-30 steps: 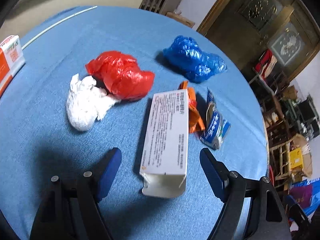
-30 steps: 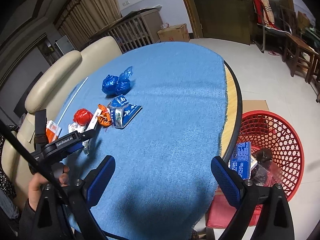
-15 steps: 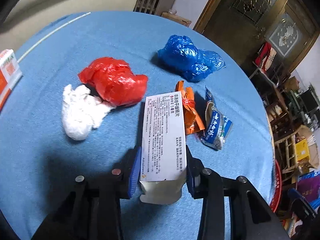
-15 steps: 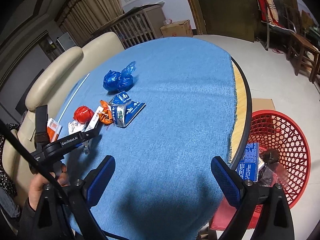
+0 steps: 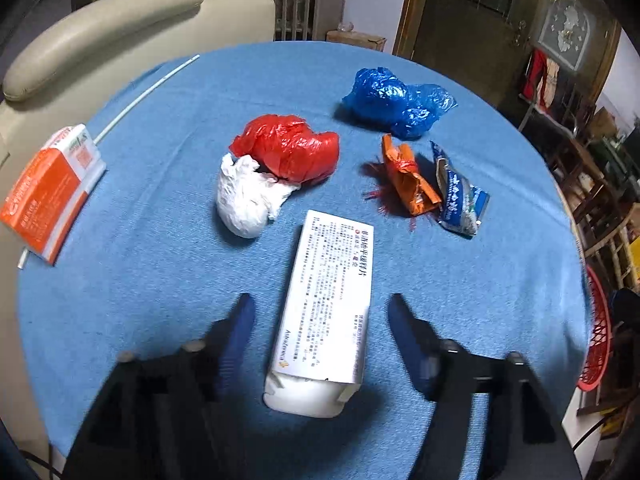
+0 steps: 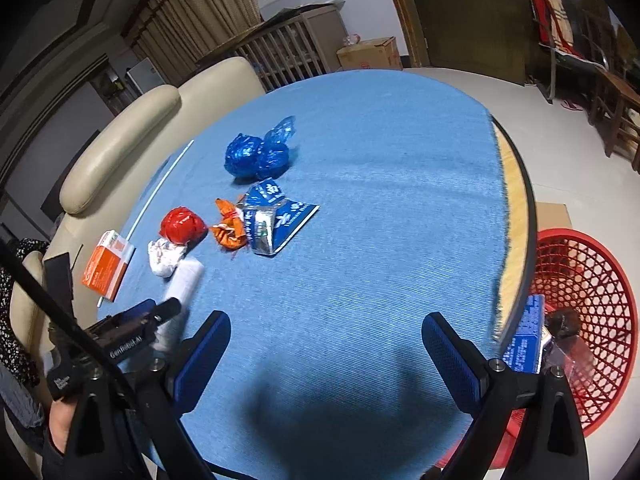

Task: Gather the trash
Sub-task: 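Grasp the blue-and-white snack bag with the right gripper while the left holds the white box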

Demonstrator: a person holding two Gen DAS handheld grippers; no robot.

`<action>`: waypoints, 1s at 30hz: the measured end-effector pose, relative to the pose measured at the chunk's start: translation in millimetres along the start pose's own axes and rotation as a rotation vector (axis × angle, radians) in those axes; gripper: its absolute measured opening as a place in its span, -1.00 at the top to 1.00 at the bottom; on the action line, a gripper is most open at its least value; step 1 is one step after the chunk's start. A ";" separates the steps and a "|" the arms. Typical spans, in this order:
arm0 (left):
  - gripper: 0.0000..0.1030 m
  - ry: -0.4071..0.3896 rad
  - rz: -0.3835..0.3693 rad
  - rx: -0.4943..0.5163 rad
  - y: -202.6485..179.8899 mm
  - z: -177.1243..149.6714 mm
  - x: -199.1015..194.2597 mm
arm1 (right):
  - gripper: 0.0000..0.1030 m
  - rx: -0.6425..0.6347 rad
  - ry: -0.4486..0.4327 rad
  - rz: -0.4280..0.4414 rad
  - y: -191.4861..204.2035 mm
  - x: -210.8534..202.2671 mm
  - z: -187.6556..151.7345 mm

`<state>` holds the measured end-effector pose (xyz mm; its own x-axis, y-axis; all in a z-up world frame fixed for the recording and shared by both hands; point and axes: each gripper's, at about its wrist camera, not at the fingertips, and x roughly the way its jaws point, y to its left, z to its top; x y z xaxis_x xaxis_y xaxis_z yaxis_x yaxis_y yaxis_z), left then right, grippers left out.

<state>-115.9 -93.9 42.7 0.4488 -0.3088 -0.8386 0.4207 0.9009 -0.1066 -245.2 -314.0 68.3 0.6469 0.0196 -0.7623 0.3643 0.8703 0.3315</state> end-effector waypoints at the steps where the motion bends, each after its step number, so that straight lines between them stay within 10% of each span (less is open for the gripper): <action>1: -0.42 0.003 -0.013 -0.007 1.0 1.0 1.5 | -0.90 -0.007 -0.001 0.002 3.0 0.2 0.8; 4: -0.34 0.006 -0.025 -0.015 3.3 2.2 7.8 | -0.90 -0.021 -0.008 0.000 7.6 -1.3 2.1; 6: 0.06 0.024 -0.025 -0.009 2.0 1.4 12.6 | -0.90 -0.014 -0.008 -0.003 7.3 -0.4 3.4; 25: 0.08 -0.004 0.012 -0.067 25.8 -21.5 -8.4 | -0.89 -0.055 0.007 0.035 67.5 94.9 66.0; 30: 0.08 -0.005 0.014 -0.077 28.5 -23.1 -4.3 | -0.33 -0.039 0.058 0.011 79.8 133.9 83.0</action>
<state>-124.0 -59.9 30.9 0.4584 -0.2977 -0.8374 0.3526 0.9258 -0.1362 -73.9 -282.7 38.8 0.6101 0.0570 -0.7903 0.3306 0.8882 0.3192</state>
